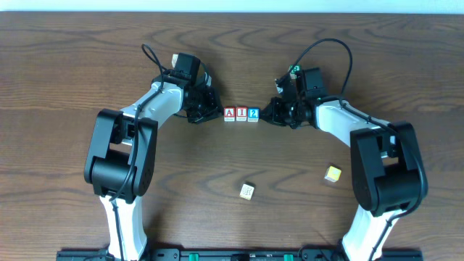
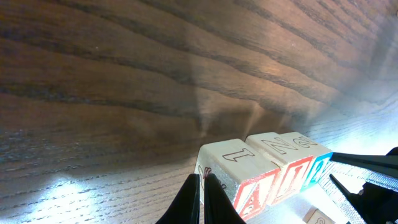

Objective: Spell out Ai2

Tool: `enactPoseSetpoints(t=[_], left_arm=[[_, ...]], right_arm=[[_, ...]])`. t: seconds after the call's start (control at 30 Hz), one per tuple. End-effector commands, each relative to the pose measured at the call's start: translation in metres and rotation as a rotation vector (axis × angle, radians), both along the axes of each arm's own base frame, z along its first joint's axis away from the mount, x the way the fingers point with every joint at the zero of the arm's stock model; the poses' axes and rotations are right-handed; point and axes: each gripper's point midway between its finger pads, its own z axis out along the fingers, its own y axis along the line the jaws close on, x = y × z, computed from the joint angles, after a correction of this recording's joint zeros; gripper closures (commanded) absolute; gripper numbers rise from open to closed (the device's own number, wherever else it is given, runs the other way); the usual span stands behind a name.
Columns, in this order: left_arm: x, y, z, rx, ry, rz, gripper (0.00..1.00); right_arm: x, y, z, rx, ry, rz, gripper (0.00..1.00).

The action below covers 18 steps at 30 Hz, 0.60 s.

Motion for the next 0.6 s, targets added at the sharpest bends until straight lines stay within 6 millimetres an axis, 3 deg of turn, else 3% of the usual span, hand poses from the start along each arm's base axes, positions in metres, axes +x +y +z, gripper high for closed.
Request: enactPoseSetpoints(t=[0.0, 0.57], left_arm=[[-0.0042, -0.0021, -0.0037, -0.003, 0.009, -0.008, 0.94], [0.0003, -0.0034, -0.0022, -0.005, -0.040, -0.047, 0.94]], right_arm=[[-0.0066, 0.0100, -0.0013, 0.020, 0.019, 0.020, 0.99], [-0.0050, 0.0115, -0.0007, 0.018, 0.006, 0.023, 0.99]])
